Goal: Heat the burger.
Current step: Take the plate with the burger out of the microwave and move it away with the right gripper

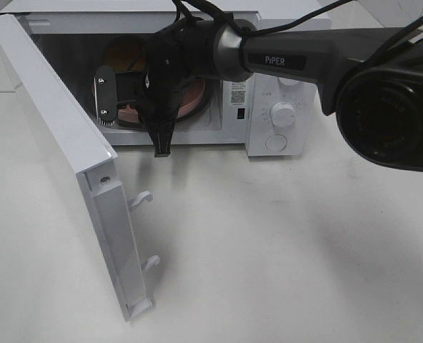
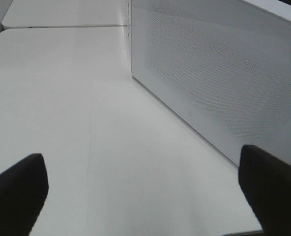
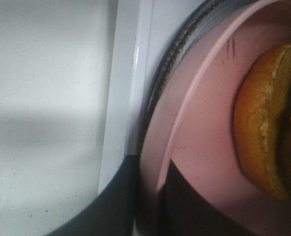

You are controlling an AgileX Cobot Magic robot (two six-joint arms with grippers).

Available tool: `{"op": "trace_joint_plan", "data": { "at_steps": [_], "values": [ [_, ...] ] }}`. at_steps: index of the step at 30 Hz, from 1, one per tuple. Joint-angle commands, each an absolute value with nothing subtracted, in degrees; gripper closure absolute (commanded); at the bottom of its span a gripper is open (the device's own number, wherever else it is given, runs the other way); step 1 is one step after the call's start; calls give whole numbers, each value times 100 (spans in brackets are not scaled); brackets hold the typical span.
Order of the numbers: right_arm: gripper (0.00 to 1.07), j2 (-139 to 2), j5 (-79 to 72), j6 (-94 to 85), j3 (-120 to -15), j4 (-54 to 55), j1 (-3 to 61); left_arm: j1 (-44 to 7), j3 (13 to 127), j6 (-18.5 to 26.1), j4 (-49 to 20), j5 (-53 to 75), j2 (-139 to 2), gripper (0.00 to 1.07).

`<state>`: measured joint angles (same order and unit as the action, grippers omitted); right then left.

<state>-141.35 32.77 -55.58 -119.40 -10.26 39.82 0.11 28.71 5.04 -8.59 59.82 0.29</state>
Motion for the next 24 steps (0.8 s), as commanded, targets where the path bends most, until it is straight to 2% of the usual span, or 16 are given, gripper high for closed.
{"op": "trace_joint_plan", "data": {
  "at_steps": [1, 24],
  "values": [
    [107, -13866, 3209, -5741, -11688, -985, 4085, 40, 2853, 510, -865, 5936, 143, 5],
    [107, -12347, 1845, -8102, -9437, -63, 3908, 40, 2853, 510, -865, 5936, 143, 5]
  ]
}}
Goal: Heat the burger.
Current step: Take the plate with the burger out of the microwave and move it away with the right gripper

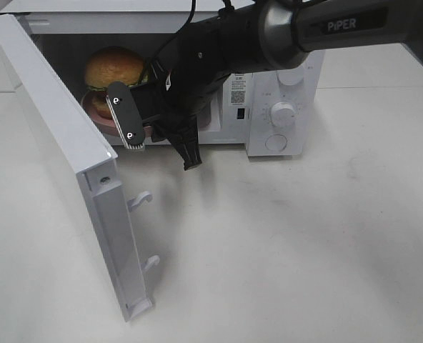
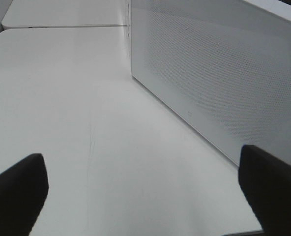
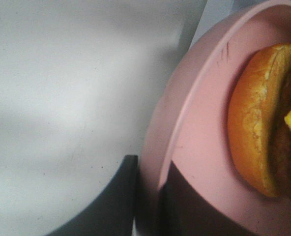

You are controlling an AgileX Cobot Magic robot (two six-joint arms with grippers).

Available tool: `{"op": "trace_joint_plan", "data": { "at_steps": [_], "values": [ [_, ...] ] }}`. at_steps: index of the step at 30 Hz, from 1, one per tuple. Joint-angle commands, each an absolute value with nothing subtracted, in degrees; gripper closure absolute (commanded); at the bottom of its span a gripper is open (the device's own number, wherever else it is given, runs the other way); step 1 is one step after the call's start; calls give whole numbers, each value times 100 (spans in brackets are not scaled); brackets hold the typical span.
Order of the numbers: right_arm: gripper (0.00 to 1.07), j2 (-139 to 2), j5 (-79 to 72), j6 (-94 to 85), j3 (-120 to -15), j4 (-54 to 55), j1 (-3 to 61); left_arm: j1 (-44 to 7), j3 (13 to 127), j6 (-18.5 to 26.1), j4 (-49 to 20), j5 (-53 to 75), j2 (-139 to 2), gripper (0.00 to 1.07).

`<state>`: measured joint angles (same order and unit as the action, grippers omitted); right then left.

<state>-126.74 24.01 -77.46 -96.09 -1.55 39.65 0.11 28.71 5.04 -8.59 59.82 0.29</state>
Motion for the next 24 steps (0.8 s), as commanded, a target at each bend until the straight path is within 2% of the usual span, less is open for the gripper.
{"op": "trace_joint_plan", "data": {
  "at_steps": [1, 13, 24],
  "values": [
    [107, -12215, 1736, -8274, -9242, 0, 3873, 40, 2853, 510, -865, 5936, 143, 5],
    [107, -11534, 1541, -9351, -8193, 653, 3867, 40, 2853, 510, -865, 5936, 143, 5],
    [107, -10989, 1461, -9586, -7454, 688, 3867, 40, 2853, 510, -865, 5936, 143, 5]
  ]
}}
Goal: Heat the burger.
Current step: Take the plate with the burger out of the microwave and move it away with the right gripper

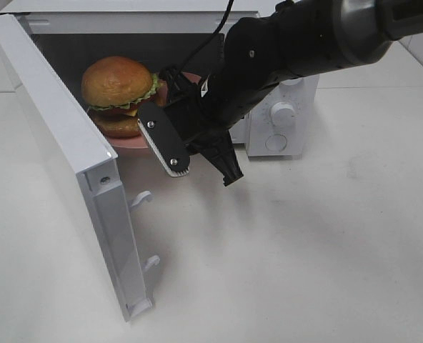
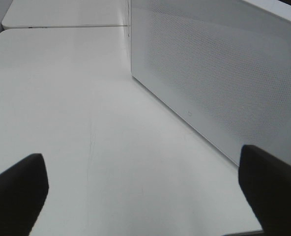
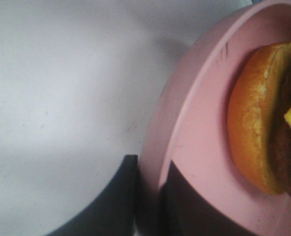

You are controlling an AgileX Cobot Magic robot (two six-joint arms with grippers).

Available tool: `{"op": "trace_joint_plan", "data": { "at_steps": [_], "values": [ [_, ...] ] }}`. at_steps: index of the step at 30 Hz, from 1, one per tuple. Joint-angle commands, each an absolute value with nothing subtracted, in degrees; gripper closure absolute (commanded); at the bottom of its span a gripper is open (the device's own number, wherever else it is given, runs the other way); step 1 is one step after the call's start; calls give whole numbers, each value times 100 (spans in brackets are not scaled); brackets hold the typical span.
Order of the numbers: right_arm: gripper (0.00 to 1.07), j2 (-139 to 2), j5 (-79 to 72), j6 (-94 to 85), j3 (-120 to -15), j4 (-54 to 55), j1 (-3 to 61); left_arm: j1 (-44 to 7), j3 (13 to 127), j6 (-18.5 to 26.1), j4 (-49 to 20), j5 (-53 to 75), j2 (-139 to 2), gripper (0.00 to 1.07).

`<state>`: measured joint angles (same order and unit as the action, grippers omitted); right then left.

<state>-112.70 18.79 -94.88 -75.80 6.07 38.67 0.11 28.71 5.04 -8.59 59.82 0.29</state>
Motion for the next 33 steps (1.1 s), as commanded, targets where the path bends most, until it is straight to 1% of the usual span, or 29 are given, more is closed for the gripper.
{"op": "trace_joint_plan", "data": {
  "at_steps": [1, 2, 5, 7, 12, 33],
  "values": [
    [107, -10921, 1432, -9586, -7368, 688, 3867, 40, 2853, 510, -865, 5936, 143, 5],
    [107, -10789, 1358, -9586, -7196, 688, 3867, 40, 2853, 510, -865, 5936, 143, 5],
    [107, -10720, 1341, -9586, -7105, 688, 3867, 40, 2853, 510, -865, 5936, 143, 5],
    [107, -10445, 1157, -9586, -6727, 688, 3867, 40, 2853, 510, -865, 5936, 143, 5],
    [107, -10107, 1020, -9586, -6297, 676, 3867, 40, 2853, 510, -865, 5936, 143, 5],
    [107, -8646, 945, -9385, -4652, 670, 3879, 40, 2853, 510, -865, 5936, 143, 5]
  ]
}}
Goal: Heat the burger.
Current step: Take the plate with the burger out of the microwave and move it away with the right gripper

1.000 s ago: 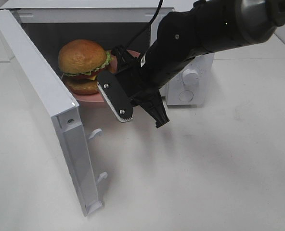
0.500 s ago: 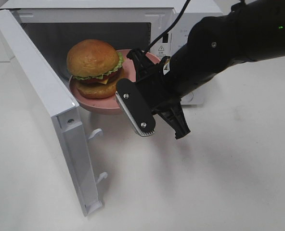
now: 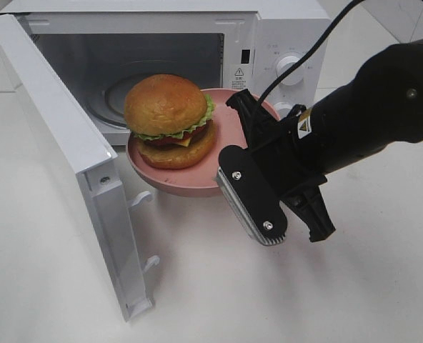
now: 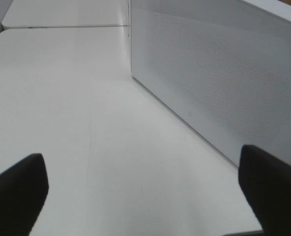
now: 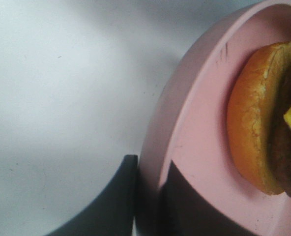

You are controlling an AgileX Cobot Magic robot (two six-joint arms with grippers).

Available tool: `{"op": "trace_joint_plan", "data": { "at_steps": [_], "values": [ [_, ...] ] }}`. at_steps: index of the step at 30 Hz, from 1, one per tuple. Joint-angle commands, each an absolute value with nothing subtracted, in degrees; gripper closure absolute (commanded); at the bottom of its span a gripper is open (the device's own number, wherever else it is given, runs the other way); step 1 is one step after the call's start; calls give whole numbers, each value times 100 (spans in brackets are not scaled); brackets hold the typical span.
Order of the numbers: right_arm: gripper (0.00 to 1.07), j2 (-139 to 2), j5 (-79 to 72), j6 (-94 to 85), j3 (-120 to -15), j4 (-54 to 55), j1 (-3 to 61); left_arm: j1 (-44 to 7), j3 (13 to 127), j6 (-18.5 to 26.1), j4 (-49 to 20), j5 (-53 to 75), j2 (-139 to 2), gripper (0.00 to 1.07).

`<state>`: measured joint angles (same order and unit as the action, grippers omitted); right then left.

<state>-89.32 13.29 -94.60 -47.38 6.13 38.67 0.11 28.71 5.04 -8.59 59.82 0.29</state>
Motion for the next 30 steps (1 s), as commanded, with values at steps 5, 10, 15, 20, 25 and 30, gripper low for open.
{"op": "trace_joint_plan", "data": {
  "at_steps": [5, 10, 15, 20, 25, 30],
  "values": [
    [107, -8331, 957, -9225, -4349, 670, 3879, 40, 2853, 510, -865, 5936, 143, 5],
    [107, -7987, 980, -9196, -4057, 665, 3879, 40, 2853, 510, -865, 5936, 143, 5],
    [107, -7626, 985, -9173, -3764, 665, 3879, 40, 2853, 510, -865, 5936, 143, 5],
    [107, -7236, 991, -9007, -3489, 653, 3879, 40, 2853, 510, -865, 5936, 143, 5],
    [107, -6893, 1083, -8938, -3226, 630, 3879, 40, 2853, 510, -865, 5936, 143, 5],
    [107, -6526, 1175, -8921, -2979, 625, 3879, 40, 2853, 510, -865, 5936, 143, 5]
  ]
}}
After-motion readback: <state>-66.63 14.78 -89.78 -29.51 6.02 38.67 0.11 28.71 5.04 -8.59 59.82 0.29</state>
